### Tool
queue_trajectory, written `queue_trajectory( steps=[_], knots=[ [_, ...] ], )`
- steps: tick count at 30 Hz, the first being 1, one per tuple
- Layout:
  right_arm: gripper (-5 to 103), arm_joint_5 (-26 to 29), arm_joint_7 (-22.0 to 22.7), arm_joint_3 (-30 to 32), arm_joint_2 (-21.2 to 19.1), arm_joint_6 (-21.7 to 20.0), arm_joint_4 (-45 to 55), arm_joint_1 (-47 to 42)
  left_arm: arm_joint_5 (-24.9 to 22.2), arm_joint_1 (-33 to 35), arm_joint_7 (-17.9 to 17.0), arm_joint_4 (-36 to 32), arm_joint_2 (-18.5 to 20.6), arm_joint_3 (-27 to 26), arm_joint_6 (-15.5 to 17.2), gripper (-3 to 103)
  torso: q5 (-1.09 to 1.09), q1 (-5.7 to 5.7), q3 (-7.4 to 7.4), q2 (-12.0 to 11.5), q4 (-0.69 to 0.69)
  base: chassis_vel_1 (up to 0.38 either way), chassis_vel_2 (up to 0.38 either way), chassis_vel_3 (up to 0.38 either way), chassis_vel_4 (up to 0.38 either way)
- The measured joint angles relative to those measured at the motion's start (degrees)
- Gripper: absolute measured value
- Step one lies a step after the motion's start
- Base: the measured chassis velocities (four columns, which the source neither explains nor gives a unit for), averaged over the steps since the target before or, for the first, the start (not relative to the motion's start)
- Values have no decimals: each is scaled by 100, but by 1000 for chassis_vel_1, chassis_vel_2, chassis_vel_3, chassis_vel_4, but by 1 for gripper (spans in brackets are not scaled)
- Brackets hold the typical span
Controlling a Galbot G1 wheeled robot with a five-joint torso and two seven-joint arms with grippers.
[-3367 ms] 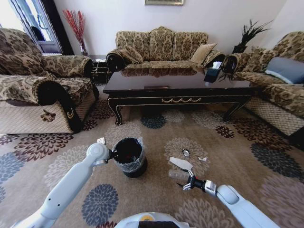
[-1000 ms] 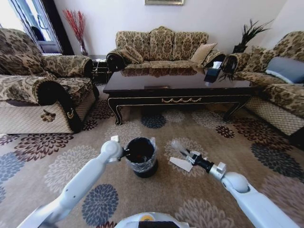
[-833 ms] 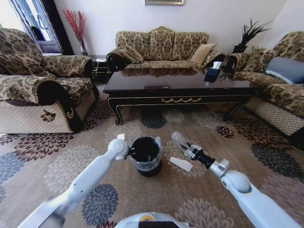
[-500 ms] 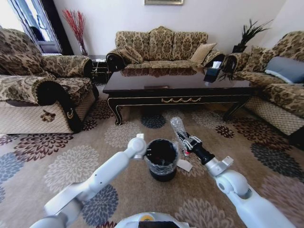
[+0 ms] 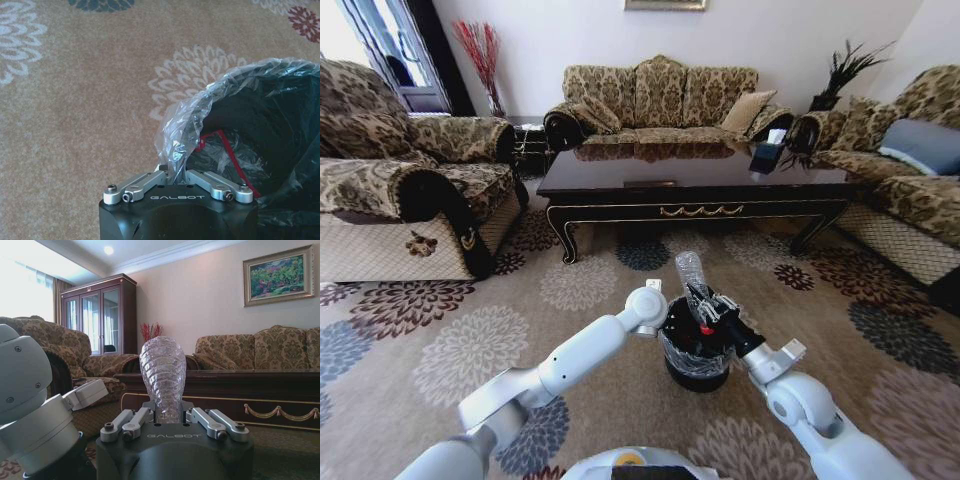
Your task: Move to the front of the table and pick up the trash from the floor, then place it into the trash bin.
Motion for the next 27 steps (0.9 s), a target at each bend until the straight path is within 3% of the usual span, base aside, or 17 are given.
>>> queue_trajectory(
  steps=[2,3,5,12,14,18,19,21,27],
  knots=[
    [20,-19,-35,-2,8,3,-26,-7,-2,31,-1,-29,59,-23,0,0,0,1,0,0,0,0,0,0,0],
    [25,-30,-45,-12,16,3,-31,-7,-2,48,-1,-45,85,-34,-1,0,0,0,0,0,0,0,0,0,0],
    [25,-34,-47,-15,18,4,-33,-7,-2,56,-1,-52,96,-39,-1,0,-1,0,0,0,0,0,0,0,0],
    [57,-119,-85,-37,31,4,-67,-27,25,206,-9,-194,288,-144,-6,0,-1,1,0,0,0,0,0,0,0],
    [57,-138,-92,-37,31,6,-73,-33,25,222,-13,-240,301,-157,-12,0,-1,1,0,0,0,0,0,0,0],
    [79,-172,-115,-39,30,8,-68,-63,39,304,-25,-343,420,-218,-19,0,-1,0,0,0,-1,0,0,0,0],
    [79,-172,-115,-39,30,8,-68,-63,39,304,-25,-343,420,-218,-19,0,-1,0,0,0,-1,0,0,0,0],
    [90,-206,-92,-46,36,6,-66,-46,59,360,-26,-344,491,-268,-16,0,-2,0,0,0,-1,0,0,0,0],
    [100,-177,11,13,74,-5,-18,-18,115,565,6,-295,715,-519,22,0,-2,1,1,0,-1,0,0,0,0]
  ],
)
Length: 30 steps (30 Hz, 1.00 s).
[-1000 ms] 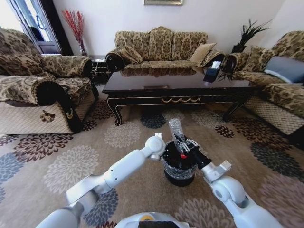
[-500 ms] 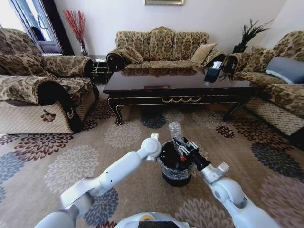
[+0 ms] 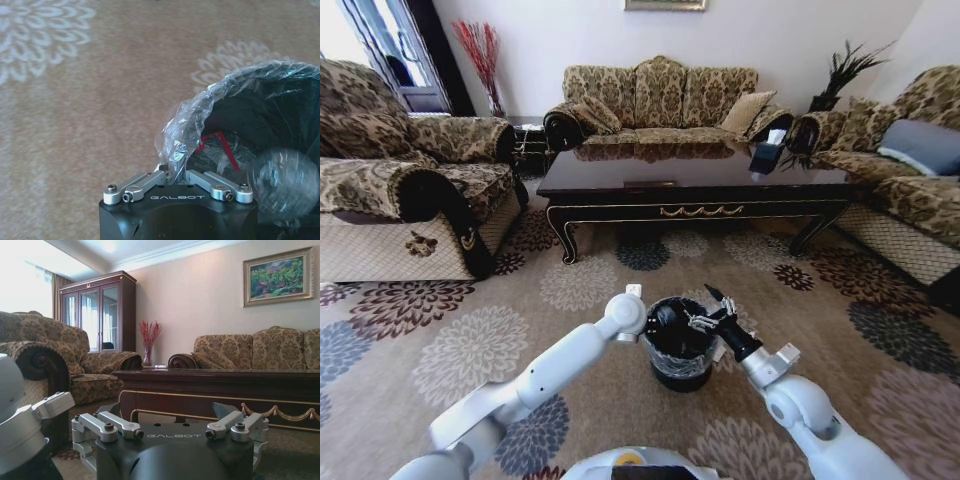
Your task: Move to the front of the table and pick up the trash from the floor, then place it into the trash bin.
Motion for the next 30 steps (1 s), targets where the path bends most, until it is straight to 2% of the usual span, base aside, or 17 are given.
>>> queue_trajectory(
  steps=[7,10,17,24,30],
  knots=[
    [100,330,123,208,-19,-55,-99,183,-3,115,15,-117,329,-347,-11,0,0,0,0,0,1,0,0,0,0],
    [100,586,277,283,-16,-89,-432,434,-44,253,56,-121,509,-777,18,0,-1,0,0,0,-1,0,0,0,0],
    [100,665,436,232,56,-105,-1279,700,6,563,198,-66,921,-1397,75,0,0,0,0,0,2,0,0,0,0],
    [100,527,684,-70,226,-105,-2271,1019,6,810,290,-5,1062,-1894,107,0,0,0,0,0,0,0,0,0,0],
    [100,-149,783,-329,422,-70,-3382,1408,-15,984,335,-84,1186,-2068,114,0,1,0,0,0,0,0,0,0,0]
  ],
)
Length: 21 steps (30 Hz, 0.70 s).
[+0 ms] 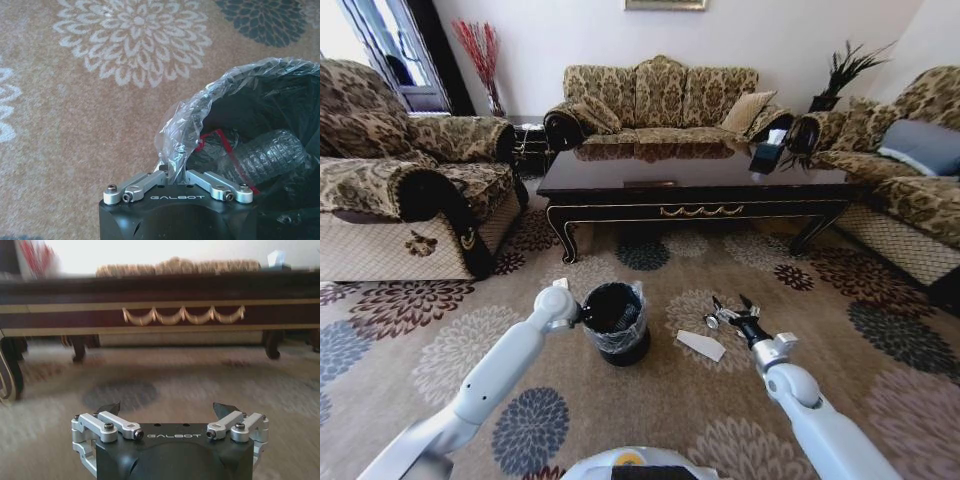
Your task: Move to the front of the table and pick up the trash from the floor, then place it into the trash bin.
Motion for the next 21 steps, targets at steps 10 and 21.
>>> queue_trajectory(
  steps=[10,21],
  knots=[
    [100,-765,23,-365,706,111,-1472,522,40,289,2,-198,97,-117,-27,0,1,0,0,0,0,0,0,0,0],
    [100,-1277,-29,-415,1150,223,-2790,990,97,558,-2,-368,160,-251,-37,0,-1,0,0,0,0,0,0,0,0]
  ],
)
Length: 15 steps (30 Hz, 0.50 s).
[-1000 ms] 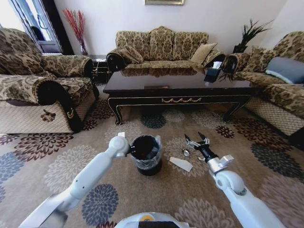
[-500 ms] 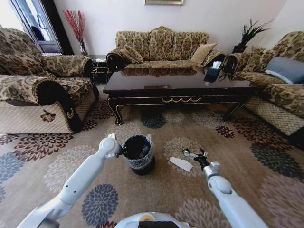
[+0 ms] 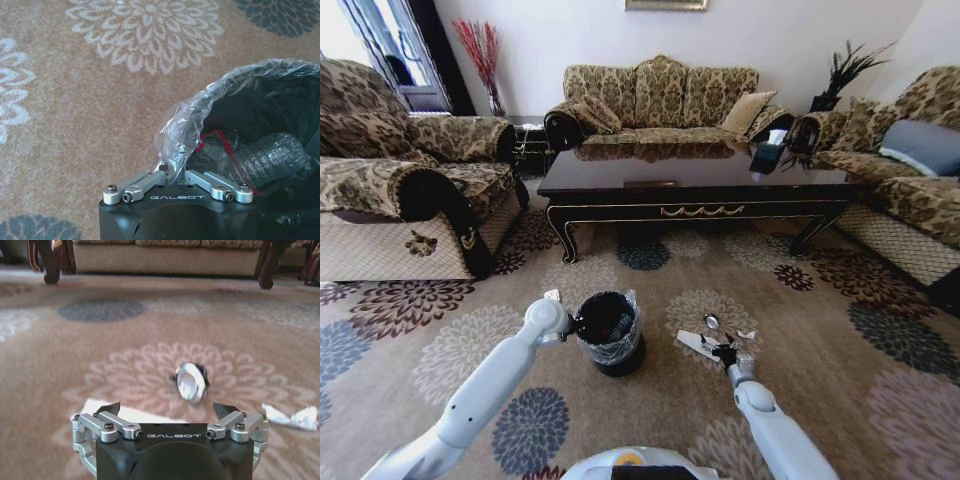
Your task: Move to the front of the table and pick up the trash from the floor, then place it into the trash bin.
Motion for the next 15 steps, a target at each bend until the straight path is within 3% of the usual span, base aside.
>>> queue_trajectory(
  steps=[3,9,13,14,15],
  knots=[
    [100,-340,-27,64,140,72,-500,160,-2,48,0,-44,38,-37,0,0,1,0,0,0,0,0,0,0,0],
    [103,-375,10,42,230,38,-519,166,-5,75,0,-51,24,-37,-39,0,1,0,0,0,0,0,0,0,0],
    [99,-376,12,39,272,34,-637,211,-4,92,12,-71,23,-37,-63,0,1,0,0,0,1,0,0,0,0],
    [89,-380,12,48,290,40,-714,241,-5,96,33,-98,23,-42,-88,0,1,0,0,0,1,0,0,0,0],
    [89,-380,12,48,290,40,-714,241,-5,96,33,-98,23,-42,-88,0,1,0,0,0,1,0,0,0,0]
  ],
)
